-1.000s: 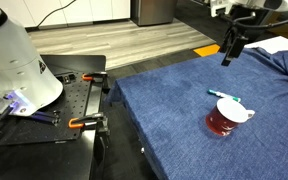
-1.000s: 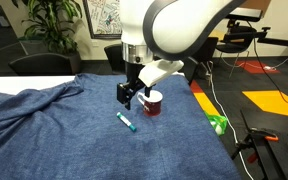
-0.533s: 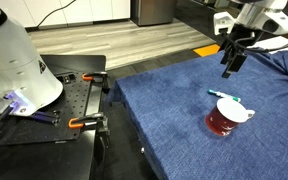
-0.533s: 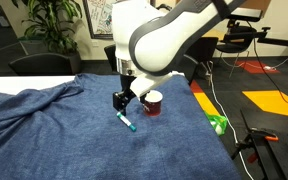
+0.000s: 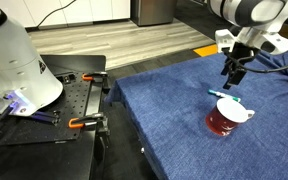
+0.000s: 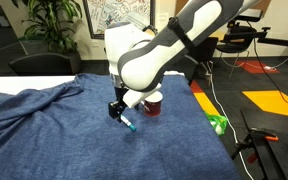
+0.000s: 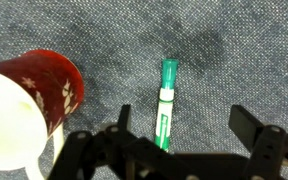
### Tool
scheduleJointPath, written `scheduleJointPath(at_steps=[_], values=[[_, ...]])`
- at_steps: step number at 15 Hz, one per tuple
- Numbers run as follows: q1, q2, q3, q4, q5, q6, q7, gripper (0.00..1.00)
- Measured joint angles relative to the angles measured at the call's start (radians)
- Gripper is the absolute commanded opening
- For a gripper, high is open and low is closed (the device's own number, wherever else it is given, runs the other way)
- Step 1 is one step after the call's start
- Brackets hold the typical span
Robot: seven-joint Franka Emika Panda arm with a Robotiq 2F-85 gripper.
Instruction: Put the marker inside the mug cup
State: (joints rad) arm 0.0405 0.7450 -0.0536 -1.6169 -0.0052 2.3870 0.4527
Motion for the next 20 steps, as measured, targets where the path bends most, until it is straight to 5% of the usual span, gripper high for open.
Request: scheduleJointPath(at_steps=[9,10,12,20], values=[[-0.028,0.147,0.0,0.146,0.031,-0.012,-0.042,1.0],[-0.03,0.159,0.0,0.16,0.032,-0.014,-0.043,0.75],[-0.033,0.18,0.0,0.186,0.032,-0.019,-0.046,0.66],[-0.037,0.231,0.0,0.257,0.034,-0.037,-0.056,0.04]])
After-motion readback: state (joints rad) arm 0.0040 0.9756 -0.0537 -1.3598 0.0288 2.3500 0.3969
